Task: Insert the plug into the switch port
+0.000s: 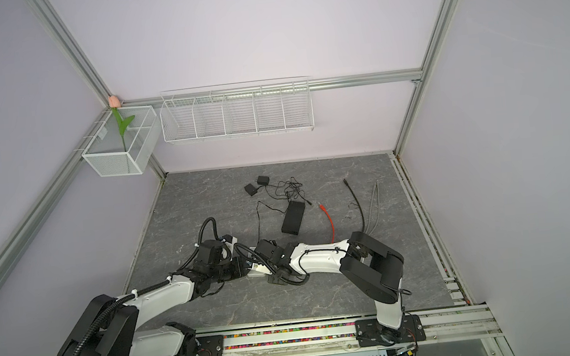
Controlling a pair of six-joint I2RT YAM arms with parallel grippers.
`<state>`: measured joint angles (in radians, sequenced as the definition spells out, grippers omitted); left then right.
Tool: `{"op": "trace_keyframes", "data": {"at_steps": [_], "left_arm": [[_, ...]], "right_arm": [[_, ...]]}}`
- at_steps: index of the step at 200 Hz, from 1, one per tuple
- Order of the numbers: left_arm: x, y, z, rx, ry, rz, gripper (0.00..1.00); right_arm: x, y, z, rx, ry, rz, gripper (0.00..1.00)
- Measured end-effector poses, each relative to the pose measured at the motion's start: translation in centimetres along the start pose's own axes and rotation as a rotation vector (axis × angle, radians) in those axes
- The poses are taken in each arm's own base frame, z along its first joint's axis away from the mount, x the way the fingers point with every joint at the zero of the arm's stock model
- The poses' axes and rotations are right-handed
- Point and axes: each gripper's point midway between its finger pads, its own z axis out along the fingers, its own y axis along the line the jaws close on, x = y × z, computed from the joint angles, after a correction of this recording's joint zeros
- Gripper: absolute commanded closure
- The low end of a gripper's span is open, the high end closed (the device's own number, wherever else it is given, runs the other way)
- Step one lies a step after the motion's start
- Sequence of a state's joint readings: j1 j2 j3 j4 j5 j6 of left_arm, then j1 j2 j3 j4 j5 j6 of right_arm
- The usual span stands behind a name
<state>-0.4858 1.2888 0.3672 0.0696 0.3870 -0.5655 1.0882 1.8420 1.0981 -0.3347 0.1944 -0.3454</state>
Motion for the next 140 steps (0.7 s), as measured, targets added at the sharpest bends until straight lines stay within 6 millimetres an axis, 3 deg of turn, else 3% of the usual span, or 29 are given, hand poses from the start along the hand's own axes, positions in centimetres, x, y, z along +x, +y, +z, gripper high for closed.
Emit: {"op": "trace_keyframes", "data": {"at_steps": [140], "left_arm": [[-0.05,0.16,0.03,-0.008,-0.003,0.001,0.67]], "right_arm": [[-0.22,0.4,-0.15,0.013,0.025,-0.019,0.94]]}}
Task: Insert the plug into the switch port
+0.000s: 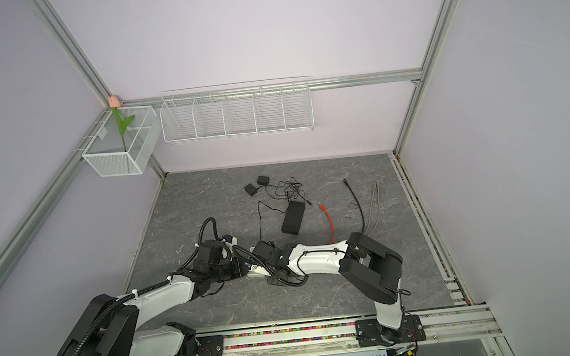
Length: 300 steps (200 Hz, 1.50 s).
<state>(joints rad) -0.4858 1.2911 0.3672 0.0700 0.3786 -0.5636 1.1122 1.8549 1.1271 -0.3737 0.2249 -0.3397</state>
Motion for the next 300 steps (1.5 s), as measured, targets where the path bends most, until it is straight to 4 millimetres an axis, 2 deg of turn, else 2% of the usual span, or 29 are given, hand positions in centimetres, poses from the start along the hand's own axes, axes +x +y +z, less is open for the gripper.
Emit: {"op": "trace_keyframes", "data": {"at_steps": [146,219,300], "left_arm": [[0.0,0.4,-0.6,-0.057,-0.052,0.023,0.68],[-0.1,0.6,-0.5,-0.065,-0.059,0.024,0.68],[-0.1,0.5,-0.5,-0.065,-0.059,0.011,0.68]], "right_arm": [[-0.9,0.0,0.3,0.011,-0.009,0.15,0.93],[-1.1,0.3,0.4,-0.017,-0.029,0.125,0.93],[-1.4,-0.7,-0.1,-0.056,0.028,0.088,0.93]]}}
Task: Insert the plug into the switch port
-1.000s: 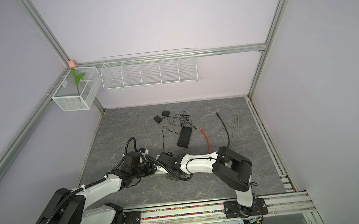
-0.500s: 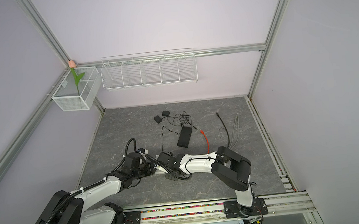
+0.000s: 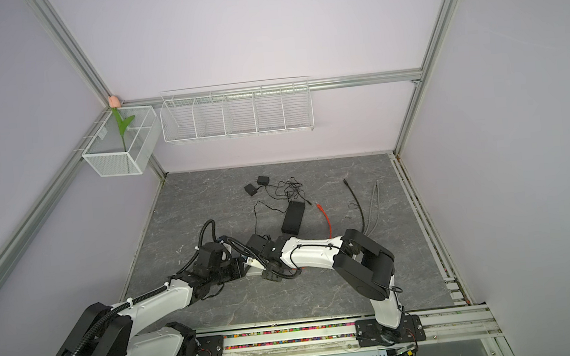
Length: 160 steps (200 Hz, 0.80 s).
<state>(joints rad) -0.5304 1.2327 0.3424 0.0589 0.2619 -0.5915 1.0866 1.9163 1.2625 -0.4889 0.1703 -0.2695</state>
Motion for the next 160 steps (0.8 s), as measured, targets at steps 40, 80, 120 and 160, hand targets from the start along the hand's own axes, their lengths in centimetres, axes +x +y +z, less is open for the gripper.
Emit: {"op": "trace_keyframes", "data": {"at_steps": [40,80,120,160], "left_arm": [[0.1,0.0,0.1,0.001,0.004,0.023,0.69],[-0.5,-0.1,0.4,0.003,-0.021,0.033,0.69],[-0.9,0.0,0.6,-0.002,-0.039,0.04,0.7],[-1.0,0.0,0.5,-0.007,-0.044,0.045,0.7]], "right_arm": [[0.1,0.2,0.8,-0.003,-0.043,0.008,0.93],[-0.1,1.2,0.6,-0.043,-0.145,-0.004,0.94],[-0.5,1.7,0.5,-0.085,-0.185,0.001,0.93],[-0.4,1.6,0.6,-0.076,-0.178,0.033,0.93]]}}
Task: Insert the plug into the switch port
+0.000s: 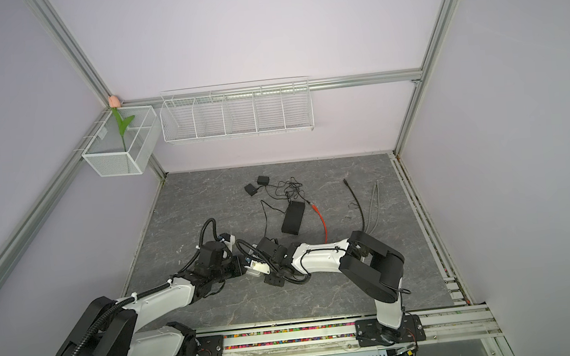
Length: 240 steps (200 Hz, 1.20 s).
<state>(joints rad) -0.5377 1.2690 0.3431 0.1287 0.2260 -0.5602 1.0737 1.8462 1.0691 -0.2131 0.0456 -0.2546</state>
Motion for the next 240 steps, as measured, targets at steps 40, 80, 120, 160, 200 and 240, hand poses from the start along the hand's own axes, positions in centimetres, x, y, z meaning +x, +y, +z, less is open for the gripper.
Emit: {"op": "trace_keyframes", "data": {"at_steps": [40,80,120,160,200,240], "left_arm": [[0.0,0.0,0.0,-0.017,-0.011,0.009,0.71],[-0.4,-0.1,0.4,-0.034,-0.043,0.013,0.71],[-0.8,0.0,0.5,-0.047,-0.069,0.02,0.71],[-1.1,0.2,0.6,-0.072,-0.095,0.031,0.71],[-1.2,0.2,0.9,-0.079,-0.121,0.035,0.71],[-1.7,0.3,1.2,-0.093,-0.159,0.04,0.71]], "right_arm": [[0.0,-0.2,0.0,0.017,0.001,0.038,0.93],[-0.2,-0.8,0.1,0.048,-0.01,0.083,0.94],[-0.3,-1.1,0.3,0.061,-0.031,0.1,0.93],[-0.6,-1.4,0.5,0.064,-0.055,0.126,0.93],[-0.7,-1.6,0.6,0.062,-0.059,0.163,0.93],[-0.9,-1.8,0.8,0.064,-0.06,0.204,0.93]]}}
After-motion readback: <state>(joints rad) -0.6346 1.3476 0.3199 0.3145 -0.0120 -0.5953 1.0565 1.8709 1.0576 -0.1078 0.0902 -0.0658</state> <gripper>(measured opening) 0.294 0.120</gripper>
